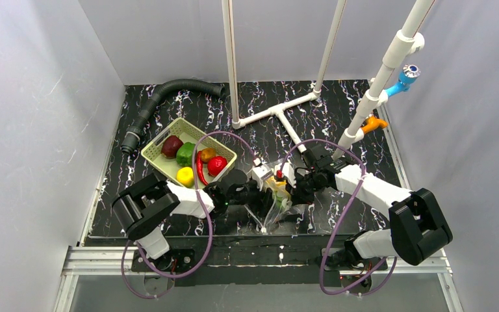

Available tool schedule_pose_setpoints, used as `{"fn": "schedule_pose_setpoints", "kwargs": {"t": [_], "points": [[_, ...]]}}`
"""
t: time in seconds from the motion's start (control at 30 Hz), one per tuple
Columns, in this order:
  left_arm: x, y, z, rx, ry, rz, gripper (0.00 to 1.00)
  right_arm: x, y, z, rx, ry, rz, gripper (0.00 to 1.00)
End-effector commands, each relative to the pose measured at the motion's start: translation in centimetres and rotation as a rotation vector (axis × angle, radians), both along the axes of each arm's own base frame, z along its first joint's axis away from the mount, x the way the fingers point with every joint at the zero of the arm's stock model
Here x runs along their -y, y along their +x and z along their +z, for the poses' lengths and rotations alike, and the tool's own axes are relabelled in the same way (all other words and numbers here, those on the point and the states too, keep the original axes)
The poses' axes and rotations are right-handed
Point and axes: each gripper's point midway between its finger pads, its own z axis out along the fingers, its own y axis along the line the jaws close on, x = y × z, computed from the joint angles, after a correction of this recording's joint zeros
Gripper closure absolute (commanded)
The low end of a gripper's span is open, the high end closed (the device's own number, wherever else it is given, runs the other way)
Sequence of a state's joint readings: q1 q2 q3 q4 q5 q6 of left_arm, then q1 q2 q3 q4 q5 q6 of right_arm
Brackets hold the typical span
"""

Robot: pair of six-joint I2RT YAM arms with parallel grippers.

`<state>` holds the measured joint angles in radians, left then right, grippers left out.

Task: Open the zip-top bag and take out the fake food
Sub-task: Pick up the fake fruit from the zipper food storage bag.

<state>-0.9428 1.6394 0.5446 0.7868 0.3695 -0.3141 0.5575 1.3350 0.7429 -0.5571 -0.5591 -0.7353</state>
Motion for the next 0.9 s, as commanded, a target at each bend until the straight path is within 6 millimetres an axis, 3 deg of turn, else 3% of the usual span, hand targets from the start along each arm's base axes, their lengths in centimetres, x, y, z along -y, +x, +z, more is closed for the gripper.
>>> {"fn": "schedule_pose_setpoints", "kwargs": {"t": [0.0, 0.1, 0.17, 0.2, 0.87], "points": [[0.0, -0.3, 0.9, 0.048, 0.012, -0.003, 0.64, -1.9, 0.7, 1.9, 0.073, 0.070, 0.062, 0.99], [-0.8, -0.5, 1.7, 0.067, 0.017, 0.009, 0.80, -1.8, 0.9, 1.9, 0.080, 0.065, 0.057, 0.99], [-1.3, -0.6, 2.2, 0.079, 0.024, 0.015, 0.98, -1.7, 1.0, 1.9, 0.085, 0.063, 0.050, 0.99], [-1.7, -0.6, 2.4, 0.086, 0.030, 0.017, 1.00, -1.6, 1.1, 2.0, 0.086, 0.063, 0.047, 0.99], [-7.2, -1.8, 5.5, 0.057, 0.112, 0.133, 1.00, -0.5, 2.1, 1.8, 0.109, 0.043, -0.004, 0.99]]}}
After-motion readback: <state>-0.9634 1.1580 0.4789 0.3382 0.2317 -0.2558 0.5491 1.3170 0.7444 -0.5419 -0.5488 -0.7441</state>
